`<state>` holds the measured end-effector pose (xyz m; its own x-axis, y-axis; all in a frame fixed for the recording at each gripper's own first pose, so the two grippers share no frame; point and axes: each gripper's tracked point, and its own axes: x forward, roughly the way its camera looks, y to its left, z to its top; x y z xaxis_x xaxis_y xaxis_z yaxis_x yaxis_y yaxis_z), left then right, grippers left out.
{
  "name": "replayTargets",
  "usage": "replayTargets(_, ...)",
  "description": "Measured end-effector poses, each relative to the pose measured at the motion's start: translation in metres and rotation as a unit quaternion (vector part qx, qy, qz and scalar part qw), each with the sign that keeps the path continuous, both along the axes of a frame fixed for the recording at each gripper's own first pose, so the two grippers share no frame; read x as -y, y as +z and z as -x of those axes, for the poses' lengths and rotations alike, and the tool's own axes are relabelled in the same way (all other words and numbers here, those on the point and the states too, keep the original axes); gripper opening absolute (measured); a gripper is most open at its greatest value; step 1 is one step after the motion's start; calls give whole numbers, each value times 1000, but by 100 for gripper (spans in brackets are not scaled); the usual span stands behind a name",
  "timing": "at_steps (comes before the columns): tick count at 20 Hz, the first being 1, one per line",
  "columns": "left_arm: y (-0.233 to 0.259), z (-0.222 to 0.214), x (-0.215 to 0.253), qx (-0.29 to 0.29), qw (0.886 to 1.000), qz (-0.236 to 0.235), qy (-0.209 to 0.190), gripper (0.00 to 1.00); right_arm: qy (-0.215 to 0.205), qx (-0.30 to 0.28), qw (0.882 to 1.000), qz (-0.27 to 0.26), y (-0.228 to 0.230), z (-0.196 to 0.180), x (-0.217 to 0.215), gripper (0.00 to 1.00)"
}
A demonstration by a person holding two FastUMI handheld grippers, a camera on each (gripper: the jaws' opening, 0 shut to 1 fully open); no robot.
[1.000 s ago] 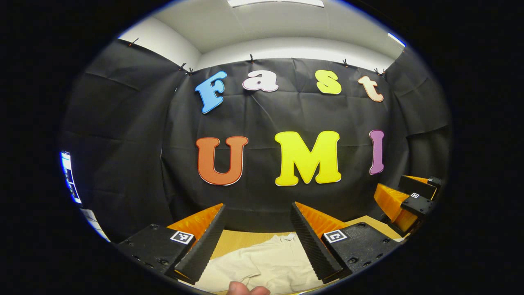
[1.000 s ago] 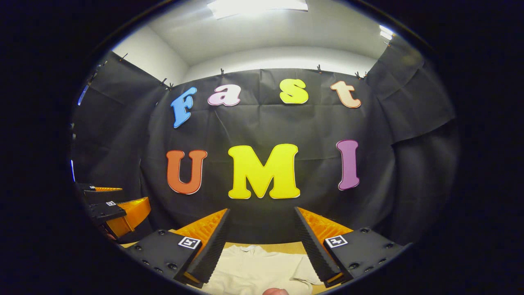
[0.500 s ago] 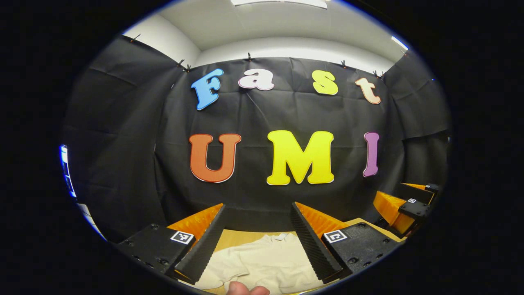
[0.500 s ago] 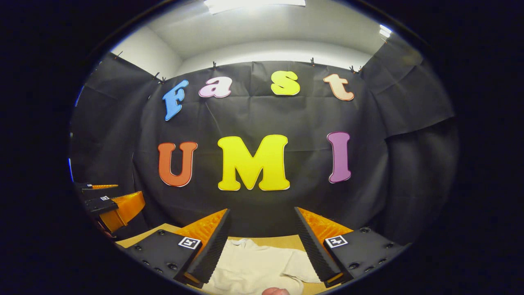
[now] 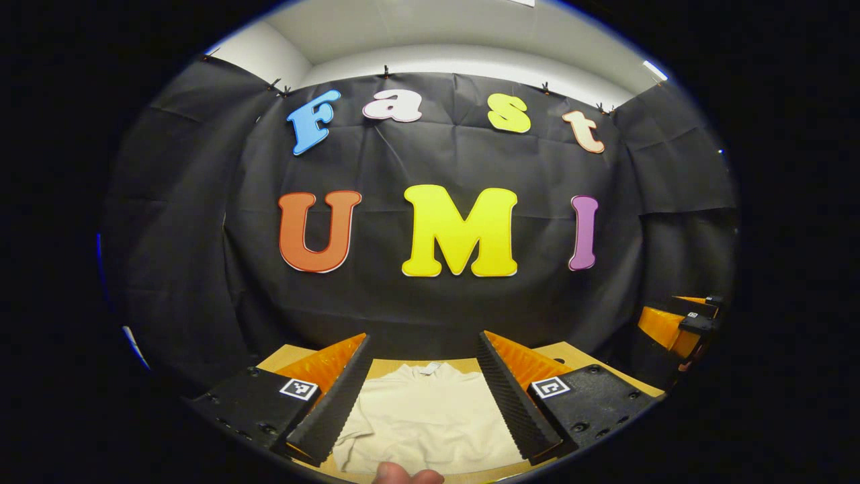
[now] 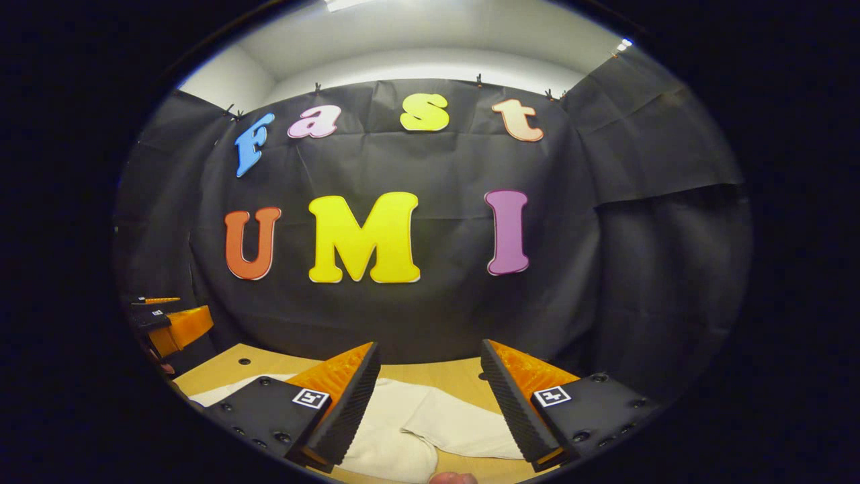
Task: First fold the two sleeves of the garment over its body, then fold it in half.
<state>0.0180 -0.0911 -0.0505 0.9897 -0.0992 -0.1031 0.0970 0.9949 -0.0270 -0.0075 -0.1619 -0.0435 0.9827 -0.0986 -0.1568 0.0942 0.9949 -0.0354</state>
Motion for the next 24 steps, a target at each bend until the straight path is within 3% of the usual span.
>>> replayTargets(5,-18,2,26,-19,999,-17,-23,99,3,-65,997,50,-37,23,70,94)
replayTargets(15,-55,6,64,-69,997,-26,-39,99,-35,-225,973,49,-157,54,196,94)
replayTargets(24,-61,11,60,-73,996,-47,-11,99,-40,-368,928,50,-271,75,249,93)
